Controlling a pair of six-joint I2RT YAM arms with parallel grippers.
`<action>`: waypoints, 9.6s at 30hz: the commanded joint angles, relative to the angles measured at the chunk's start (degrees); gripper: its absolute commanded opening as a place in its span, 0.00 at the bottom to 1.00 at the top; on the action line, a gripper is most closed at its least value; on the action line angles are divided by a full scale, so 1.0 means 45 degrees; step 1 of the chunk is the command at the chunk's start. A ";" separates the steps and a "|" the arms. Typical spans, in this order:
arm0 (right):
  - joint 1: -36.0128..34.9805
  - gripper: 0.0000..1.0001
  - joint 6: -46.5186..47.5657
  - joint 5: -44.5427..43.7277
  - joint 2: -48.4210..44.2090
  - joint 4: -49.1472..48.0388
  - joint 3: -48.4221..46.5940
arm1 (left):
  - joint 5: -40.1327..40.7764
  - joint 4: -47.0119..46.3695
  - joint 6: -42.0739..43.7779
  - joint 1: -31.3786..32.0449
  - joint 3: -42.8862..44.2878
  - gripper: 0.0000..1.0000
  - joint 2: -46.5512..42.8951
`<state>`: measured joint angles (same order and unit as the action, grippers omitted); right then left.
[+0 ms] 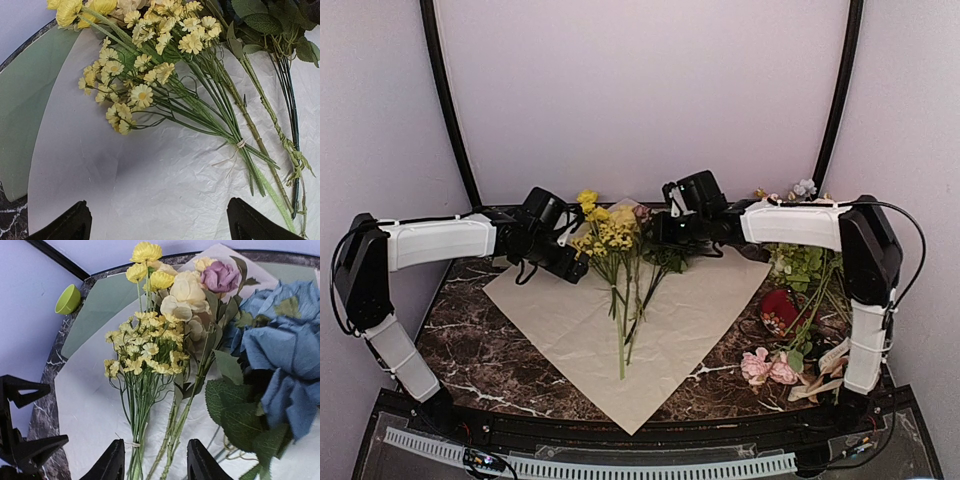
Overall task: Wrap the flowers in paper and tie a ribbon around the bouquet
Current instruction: Place the fake flower on the flattened wrapping paper, then pick up the bottom corner of the flattened wrapping paper from the center of the board, then pass from the left arm to the right, then pass from the right arm to the left, then fold the bottom corner of the flattened wrapping paper at the center of the board, then press the fold line of the 1/4-folded wrapping paper.
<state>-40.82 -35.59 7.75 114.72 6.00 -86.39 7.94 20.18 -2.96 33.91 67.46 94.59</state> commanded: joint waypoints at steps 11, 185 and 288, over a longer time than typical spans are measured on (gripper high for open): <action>0.0123 0.46 0.4181 -0.2576 -0.3602 0.5557 0.1650 | -0.2544 -0.3043 0.2074 0.0217 -0.1968 0.96 -0.2836; -0.2277 0.00 1.0876 0.4632 -0.6168 -0.2578 0.9976 | 0.0551 -0.9905 1.0147 0.7386 -0.8716 0.62 -0.2407; -0.1510 0.06 0.4532 0.4492 -0.2186 -0.1936 0.7942 | -0.2610 -0.3704 0.4153 0.2877 -0.4113 0.00 0.0711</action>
<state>-49.50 -13.91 27.18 103.00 -2.24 -52.16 -5.02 1.34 16.21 47.13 48.62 98.56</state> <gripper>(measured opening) 0.069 0.005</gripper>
